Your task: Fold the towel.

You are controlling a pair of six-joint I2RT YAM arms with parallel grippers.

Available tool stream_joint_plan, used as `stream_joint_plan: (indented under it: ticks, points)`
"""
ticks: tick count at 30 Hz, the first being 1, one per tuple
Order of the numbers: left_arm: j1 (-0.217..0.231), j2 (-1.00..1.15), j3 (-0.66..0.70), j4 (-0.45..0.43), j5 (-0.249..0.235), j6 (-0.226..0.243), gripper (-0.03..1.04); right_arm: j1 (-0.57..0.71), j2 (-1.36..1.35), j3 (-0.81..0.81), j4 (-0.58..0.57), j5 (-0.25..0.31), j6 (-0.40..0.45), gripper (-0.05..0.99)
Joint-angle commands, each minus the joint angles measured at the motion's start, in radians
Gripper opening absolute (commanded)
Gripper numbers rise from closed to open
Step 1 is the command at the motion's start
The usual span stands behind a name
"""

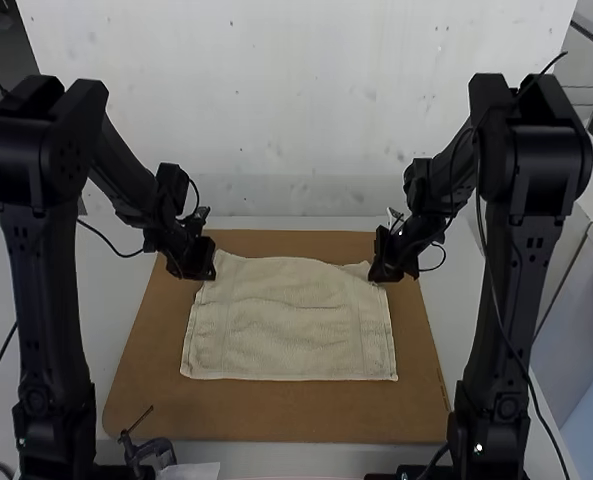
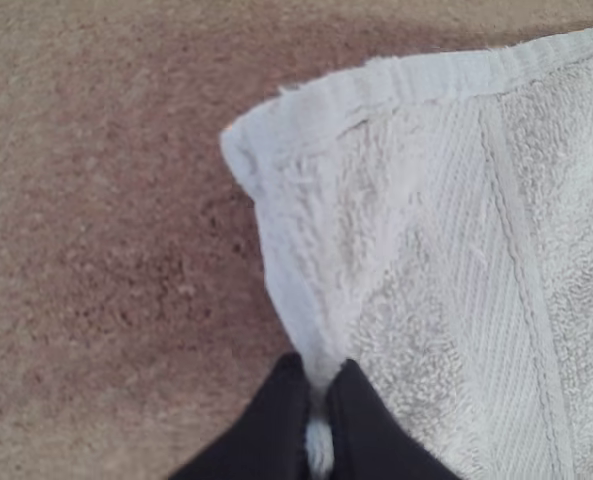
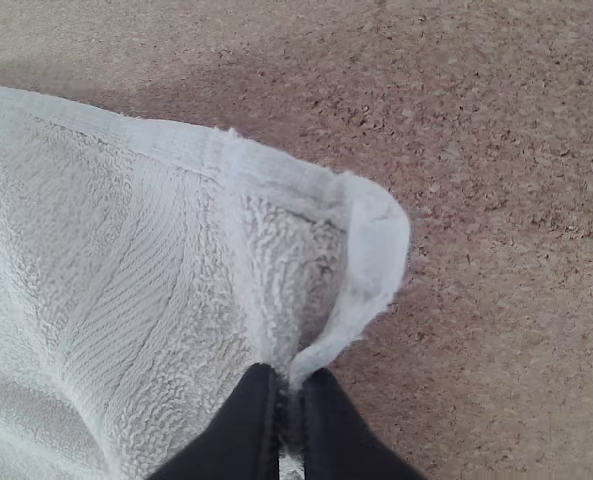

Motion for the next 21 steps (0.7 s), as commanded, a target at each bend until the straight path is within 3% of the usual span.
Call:
stream_joint_plan:
  ticks: [1, 8, 21]
  points:
    - [0.003, -0.082, -0.010, 0.002, 0.018, -0.001, 0.01, -0.022, -0.066, 0.008, 0.000, -0.024, -0.001, 0.03]
    - [0.028, -0.097, 0.030, 0.005, 0.018, 0.005, 0.01, -0.022, -0.036, 0.077, 0.000, -0.033, 0.010, 0.03]
    - [0.059, 0.080, 0.199, 0.006, 0.027, 0.006, 0.01, -0.044, 0.119, 0.233, 0.029, -0.050, 0.020, 0.03]
